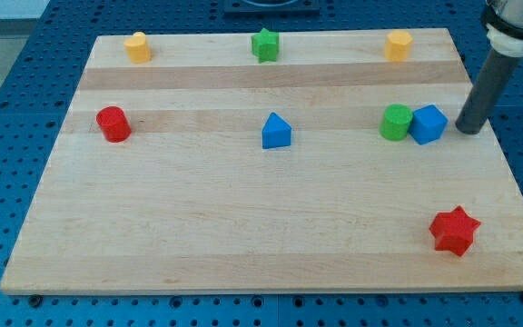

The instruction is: Push the blue cube and green circle to the center of the board

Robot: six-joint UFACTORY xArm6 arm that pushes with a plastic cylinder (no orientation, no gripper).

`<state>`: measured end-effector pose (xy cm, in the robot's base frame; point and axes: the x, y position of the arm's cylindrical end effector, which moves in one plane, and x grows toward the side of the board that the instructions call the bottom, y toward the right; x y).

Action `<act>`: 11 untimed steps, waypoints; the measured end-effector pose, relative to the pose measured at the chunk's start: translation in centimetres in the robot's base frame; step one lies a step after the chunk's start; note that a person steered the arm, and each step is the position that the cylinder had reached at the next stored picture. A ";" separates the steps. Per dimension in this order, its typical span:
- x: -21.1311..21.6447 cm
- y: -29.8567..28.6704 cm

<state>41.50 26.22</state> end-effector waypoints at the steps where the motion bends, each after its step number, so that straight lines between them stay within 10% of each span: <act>1: 0.0 0.0; 11: 1.7 -10.7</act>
